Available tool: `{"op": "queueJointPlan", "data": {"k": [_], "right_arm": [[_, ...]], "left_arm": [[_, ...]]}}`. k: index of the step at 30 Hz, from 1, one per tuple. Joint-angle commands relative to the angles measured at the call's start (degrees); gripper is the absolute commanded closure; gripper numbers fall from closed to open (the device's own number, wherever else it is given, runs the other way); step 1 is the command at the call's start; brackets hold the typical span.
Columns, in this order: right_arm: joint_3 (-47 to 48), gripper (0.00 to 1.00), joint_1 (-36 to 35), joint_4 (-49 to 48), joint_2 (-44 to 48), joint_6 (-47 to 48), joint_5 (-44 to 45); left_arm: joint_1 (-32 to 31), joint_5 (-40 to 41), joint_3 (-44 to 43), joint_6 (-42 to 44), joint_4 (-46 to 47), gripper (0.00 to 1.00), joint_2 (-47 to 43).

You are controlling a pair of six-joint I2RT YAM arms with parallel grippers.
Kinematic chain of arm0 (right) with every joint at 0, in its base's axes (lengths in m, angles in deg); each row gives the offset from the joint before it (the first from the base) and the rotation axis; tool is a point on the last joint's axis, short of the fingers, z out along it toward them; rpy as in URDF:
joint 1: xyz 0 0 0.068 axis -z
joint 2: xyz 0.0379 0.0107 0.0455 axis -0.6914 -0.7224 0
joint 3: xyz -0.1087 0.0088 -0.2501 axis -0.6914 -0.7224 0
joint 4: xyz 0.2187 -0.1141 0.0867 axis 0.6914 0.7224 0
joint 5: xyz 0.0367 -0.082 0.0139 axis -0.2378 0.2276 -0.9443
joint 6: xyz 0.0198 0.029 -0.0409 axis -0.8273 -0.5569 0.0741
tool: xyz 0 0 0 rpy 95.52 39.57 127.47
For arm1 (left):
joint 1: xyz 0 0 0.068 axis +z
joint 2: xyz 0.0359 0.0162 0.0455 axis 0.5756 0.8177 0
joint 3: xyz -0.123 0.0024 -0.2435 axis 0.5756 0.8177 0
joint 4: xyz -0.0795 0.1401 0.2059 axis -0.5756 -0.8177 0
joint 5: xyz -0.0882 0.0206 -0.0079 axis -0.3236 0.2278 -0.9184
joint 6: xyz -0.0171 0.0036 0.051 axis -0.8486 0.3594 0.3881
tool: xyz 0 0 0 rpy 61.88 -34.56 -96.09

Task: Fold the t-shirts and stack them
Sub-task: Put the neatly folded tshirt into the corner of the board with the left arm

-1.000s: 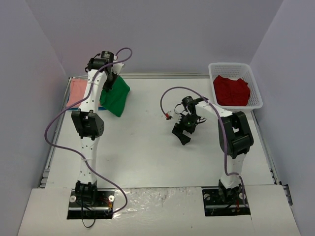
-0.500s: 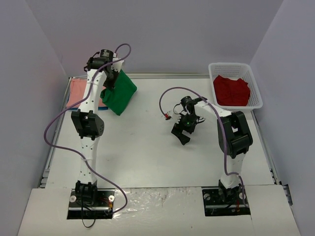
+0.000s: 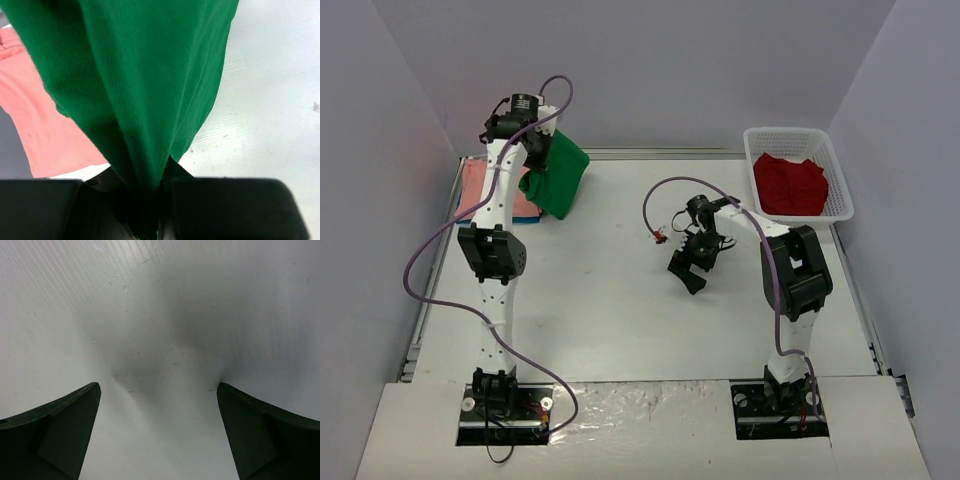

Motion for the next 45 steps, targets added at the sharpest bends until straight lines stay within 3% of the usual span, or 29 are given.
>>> {"op": "queueJointPlan", "data": {"k": [1, 21, 45], "right_arm": [[-2.24, 0.0, -0.52, 1.9, -5.26, 0.27, 0.81], [-2.42, 0.0, -2.02, 1.9, -8.51, -0.25, 3.97], [-2.77, 0.0, -2.02, 1.82, -11.59, -1.13, 6.52]], "left_arm": [[1.34, 1.36, -3.02, 0.01, 2.38, 0.98, -6.6], [1.43, 3.03, -2.84, 1.68, 3.26, 0.98, -10.64], [5.38, 5.58, 4.63, 5.81, 7.74, 0.98, -10.2]]}}
